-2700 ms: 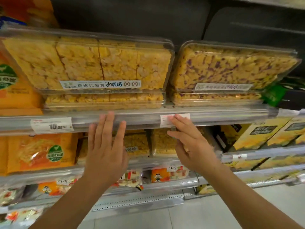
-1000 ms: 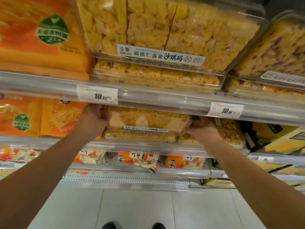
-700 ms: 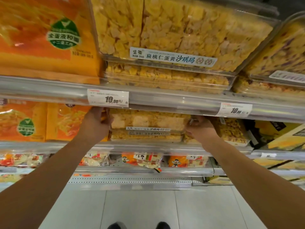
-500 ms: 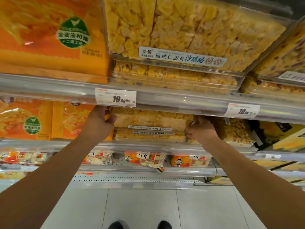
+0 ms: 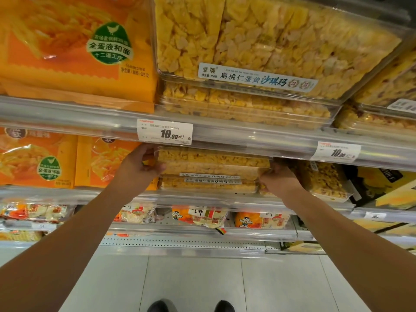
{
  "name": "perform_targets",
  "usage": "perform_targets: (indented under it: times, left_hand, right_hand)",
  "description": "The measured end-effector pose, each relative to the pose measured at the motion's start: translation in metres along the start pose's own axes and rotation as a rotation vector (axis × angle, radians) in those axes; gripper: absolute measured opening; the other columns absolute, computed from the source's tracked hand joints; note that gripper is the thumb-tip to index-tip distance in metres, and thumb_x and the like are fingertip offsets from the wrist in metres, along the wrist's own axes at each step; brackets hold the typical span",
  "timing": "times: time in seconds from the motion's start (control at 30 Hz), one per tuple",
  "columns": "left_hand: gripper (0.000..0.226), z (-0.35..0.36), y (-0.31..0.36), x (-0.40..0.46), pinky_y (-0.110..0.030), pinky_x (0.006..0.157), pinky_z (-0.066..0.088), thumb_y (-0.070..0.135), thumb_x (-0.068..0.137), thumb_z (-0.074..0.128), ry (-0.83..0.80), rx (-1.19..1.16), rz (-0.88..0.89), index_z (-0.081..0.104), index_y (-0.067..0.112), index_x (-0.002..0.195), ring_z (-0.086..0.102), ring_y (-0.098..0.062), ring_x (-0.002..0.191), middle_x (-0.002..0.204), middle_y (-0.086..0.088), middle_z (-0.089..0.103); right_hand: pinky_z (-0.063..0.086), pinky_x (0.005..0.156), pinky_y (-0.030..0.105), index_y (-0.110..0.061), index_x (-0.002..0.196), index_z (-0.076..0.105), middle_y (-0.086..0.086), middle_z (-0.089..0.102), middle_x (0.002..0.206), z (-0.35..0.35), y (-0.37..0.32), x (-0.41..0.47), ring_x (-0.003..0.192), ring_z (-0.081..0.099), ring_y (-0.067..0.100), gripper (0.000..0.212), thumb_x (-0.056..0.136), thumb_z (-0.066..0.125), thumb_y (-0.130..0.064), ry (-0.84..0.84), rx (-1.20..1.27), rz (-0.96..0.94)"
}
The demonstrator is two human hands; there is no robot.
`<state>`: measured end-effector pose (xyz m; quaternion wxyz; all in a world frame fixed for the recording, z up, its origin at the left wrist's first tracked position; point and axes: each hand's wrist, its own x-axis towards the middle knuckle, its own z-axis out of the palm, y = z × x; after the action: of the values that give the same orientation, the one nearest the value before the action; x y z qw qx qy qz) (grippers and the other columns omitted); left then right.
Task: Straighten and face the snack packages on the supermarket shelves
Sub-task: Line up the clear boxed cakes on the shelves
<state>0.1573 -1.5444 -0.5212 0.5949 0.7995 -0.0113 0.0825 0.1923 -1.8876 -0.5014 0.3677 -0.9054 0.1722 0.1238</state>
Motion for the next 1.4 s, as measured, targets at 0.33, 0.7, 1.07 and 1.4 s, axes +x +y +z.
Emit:
perform_targets:
  times: [0.33,0.7,1.07,1.4]
  left_hand:
    - [0.046,0.002,0.001,-0.003,-0.018,0.077,0.051,-0.003,0.085,0.068,-0.024,0.002,-0.001,0.054,0.019,0.123,0.060,-0.017,0.098,0.104,-0.009,0.058]
    - [0.044,0.001,-0.002,-0.003,-0.025,0.082,0.056,0.000,0.084,0.071,-0.045,0.005,-0.007,0.054,0.023,0.118,0.060,-0.011,0.092,0.096,0.004,0.057]
    - [0.009,0.062,-0.022,-0.075,-0.007,0.055,0.041,0.018,0.095,0.059,0.151,0.203,0.022,0.056,0.026,0.095,0.060,0.001,0.068,0.075,0.014,0.063]
    - [0.020,0.202,0.025,-0.073,-0.043,0.071,0.055,0.023,0.095,0.059,-0.277,0.149,-0.113,0.066,0.038,0.083,0.066,-0.016,0.074,0.078,0.008,0.069]
  right_hand:
    - [0.057,0.086,0.041,-0.022,0.114,0.056,0.009,0.064,0.102,0.003,0.006,0.002,0.092,0.065,0.024,0.023,0.092,0.053,-0.016,0.010,-0.039,-0.017]
    - [0.054,0.091,0.041,-0.030,0.130,0.046,0.006,0.057,0.125,0.003,0.007,-0.005,0.105,0.061,0.025,0.039,0.094,0.055,-0.019,-0.008,-0.090,-0.080]
    - [0.053,0.093,0.040,-0.025,0.133,0.045,-0.003,0.063,0.117,-0.004,0.093,-0.065,0.101,0.064,0.017,0.047,0.091,0.062,-0.012,0.057,0.378,-0.006]
    - [0.057,0.080,0.042,-0.022,0.118,0.048,0.016,0.057,0.119,-0.081,0.154,-0.029,0.101,0.068,0.031,0.042,0.086,0.066,-0.042,-0.054,1.167,0.229]
